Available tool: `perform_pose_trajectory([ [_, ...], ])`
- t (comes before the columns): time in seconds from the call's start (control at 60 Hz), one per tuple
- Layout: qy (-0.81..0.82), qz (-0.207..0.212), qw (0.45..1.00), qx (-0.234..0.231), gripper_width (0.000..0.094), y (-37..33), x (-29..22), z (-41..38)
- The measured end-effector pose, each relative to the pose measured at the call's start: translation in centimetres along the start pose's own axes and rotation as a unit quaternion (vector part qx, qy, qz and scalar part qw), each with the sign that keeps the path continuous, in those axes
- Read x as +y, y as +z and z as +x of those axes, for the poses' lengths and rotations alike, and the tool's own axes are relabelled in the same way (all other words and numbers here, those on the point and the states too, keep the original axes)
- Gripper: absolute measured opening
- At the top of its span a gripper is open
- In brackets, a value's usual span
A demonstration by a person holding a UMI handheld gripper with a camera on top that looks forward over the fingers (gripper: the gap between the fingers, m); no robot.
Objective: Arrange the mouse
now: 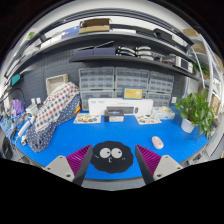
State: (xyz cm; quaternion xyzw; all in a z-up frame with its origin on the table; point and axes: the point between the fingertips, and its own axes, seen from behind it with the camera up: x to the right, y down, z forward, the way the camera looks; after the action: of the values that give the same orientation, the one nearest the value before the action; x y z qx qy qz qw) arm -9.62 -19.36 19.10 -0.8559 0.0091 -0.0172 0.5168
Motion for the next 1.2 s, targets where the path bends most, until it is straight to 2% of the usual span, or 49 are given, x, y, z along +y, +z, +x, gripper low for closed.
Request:
perform_pose_trajectory([
  [0.167,-0.004,-0.011,1.0,0.005,0.0867,0.7,2.1,1.8],
  [0.333,0.005,-0.041,0.999,0.012,0.0865,1.6,6.5,5.6],
  [0.55,0.014,-0.097,0.994,0.054,0.086,4.0,13.3,15.0],
  [0.667,0.031,-0.119,0.99,0.069,0.0839,7.0,15.1,20.1],
  [0.9,0.036,-0.136,0.988,0.06,0.0834,16.4,13.6,25.8],
  [1.1,0.022,-0.13,0.991,0.022,0.0814,23.7,9.9,26.3],
  [1.2,0.018,-0.135,0.991,0.014,0.0771,25.5,9.1,26.1],
])
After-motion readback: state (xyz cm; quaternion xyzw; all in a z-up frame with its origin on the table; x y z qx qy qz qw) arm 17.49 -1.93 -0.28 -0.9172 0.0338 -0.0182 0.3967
